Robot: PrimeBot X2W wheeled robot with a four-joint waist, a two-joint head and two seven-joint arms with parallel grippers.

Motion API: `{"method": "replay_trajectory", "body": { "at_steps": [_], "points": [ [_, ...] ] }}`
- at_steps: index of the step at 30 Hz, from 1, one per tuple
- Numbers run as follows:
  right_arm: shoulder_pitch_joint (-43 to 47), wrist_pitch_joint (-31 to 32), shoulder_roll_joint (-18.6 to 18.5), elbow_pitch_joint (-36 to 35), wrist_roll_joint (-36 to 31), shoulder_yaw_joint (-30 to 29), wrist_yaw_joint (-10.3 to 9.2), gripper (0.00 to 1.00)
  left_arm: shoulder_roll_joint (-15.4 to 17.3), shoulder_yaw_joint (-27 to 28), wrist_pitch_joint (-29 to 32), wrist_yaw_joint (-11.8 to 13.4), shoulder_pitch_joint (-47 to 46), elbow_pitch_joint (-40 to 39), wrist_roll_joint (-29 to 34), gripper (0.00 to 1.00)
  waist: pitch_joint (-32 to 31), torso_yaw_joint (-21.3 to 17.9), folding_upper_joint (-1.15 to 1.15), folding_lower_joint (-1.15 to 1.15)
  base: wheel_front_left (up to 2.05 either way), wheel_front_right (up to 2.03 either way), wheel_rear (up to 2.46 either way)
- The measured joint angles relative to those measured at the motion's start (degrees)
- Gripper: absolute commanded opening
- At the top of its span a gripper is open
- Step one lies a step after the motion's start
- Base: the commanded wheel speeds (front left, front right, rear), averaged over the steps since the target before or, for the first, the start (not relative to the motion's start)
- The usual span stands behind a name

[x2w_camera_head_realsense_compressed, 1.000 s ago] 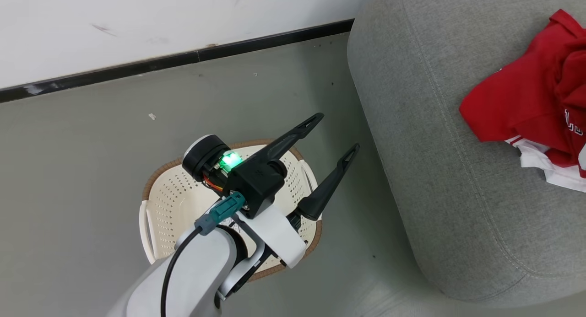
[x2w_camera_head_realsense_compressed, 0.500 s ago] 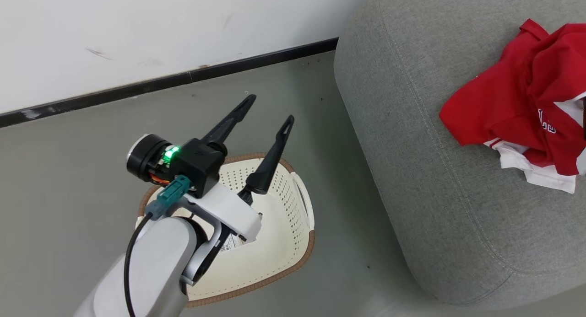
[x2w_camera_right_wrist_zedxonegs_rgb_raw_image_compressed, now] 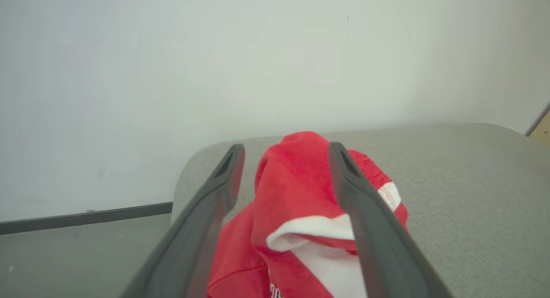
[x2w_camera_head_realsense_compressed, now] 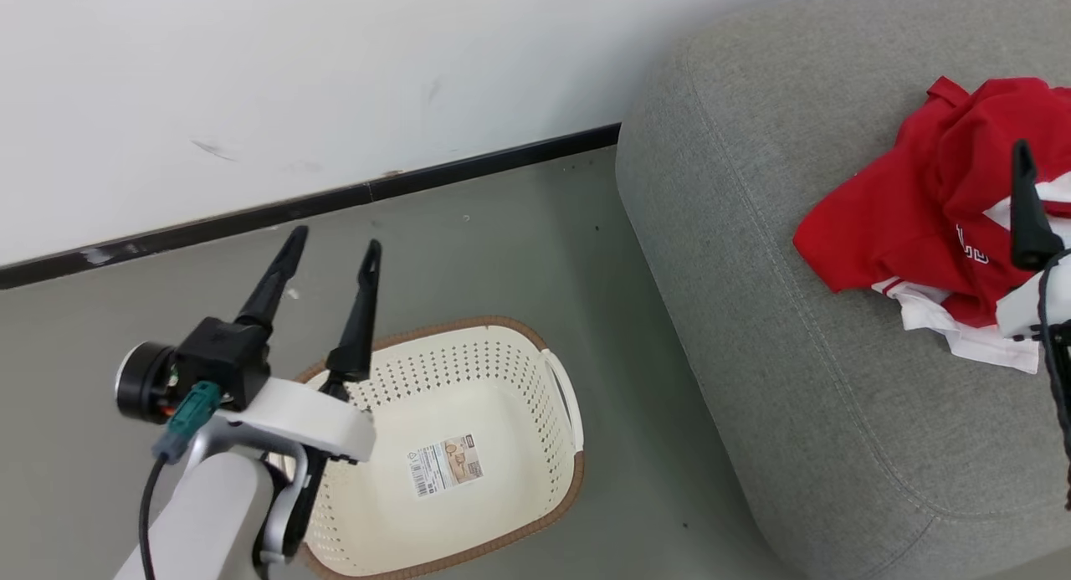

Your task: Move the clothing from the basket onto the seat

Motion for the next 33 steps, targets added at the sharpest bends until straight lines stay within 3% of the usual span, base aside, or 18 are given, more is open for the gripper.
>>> {"method": "replay_trajectory", "body": {
  "at_steps": [15, 33],
  "points": [
    [10.85, -0.24, 7.89, -11.61, 0.45, 5.93, 0.00, 1.00, 1.91, 9.89, -3.86, 6.53, 11.93, 3.05, -1.35, 1.00, -6.08, 3.58, 0.00, 0.00, 0.00, 0.00, 0.00],
    [25.76, -0.24, 11.37, -16.81, 0.29, 8.50, 0.00, 1.00, 0.30, 12.14, -4.03, 8.68, 21.54, 2.46, 0.03, 1.00, -12.24, 8.68, 0.00, 0.00, 0.00, 0.00, 0.00]
  ]
}}
